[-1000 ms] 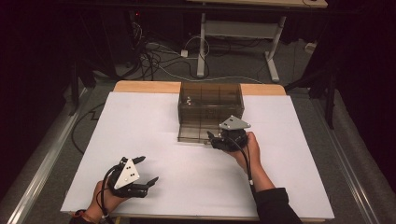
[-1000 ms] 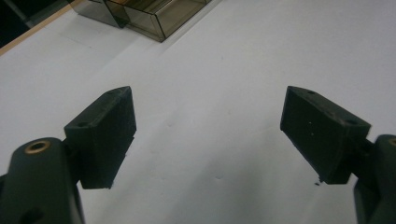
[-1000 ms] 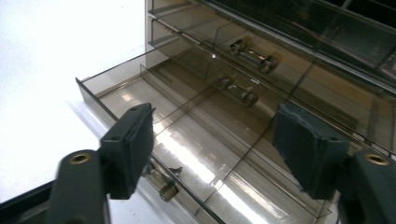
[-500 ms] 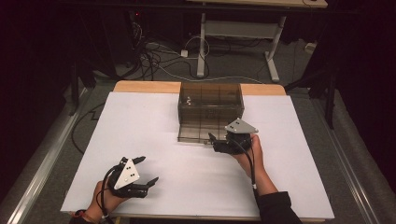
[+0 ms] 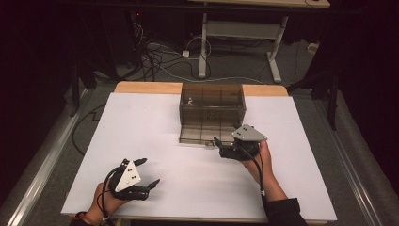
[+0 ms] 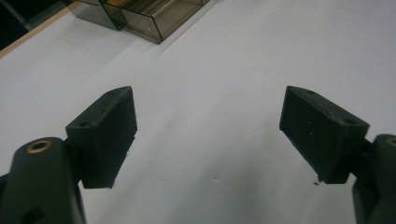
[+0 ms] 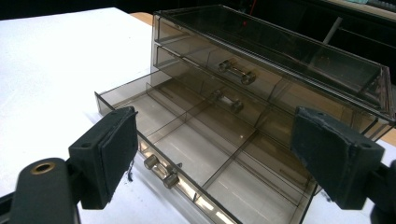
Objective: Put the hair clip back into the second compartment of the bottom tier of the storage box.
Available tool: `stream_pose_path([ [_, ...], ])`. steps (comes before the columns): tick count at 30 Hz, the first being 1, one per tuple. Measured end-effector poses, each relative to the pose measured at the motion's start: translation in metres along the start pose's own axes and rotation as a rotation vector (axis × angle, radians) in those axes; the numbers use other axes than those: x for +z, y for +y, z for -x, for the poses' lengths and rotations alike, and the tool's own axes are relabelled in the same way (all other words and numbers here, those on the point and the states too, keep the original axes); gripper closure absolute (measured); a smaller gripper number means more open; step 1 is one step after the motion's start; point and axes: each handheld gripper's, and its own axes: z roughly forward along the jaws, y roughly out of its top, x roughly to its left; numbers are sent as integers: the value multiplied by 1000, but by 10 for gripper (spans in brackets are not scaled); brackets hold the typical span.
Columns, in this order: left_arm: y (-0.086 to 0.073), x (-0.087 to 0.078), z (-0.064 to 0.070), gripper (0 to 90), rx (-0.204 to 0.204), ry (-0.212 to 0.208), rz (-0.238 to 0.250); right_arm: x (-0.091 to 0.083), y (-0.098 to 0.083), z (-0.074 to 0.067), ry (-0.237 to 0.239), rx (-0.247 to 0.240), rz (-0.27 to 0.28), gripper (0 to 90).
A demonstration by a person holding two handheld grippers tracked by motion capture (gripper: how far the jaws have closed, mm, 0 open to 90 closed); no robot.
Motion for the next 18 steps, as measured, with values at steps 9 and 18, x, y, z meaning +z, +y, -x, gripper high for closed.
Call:
stream_pose_path([
  [9,0,-1,0,178,3,-1,3,-9,0,-2,-22,-29,7,150],
  [18,0,-1,1,178,5,-2,2,-21,0,0,-36,-53,12,152],
])
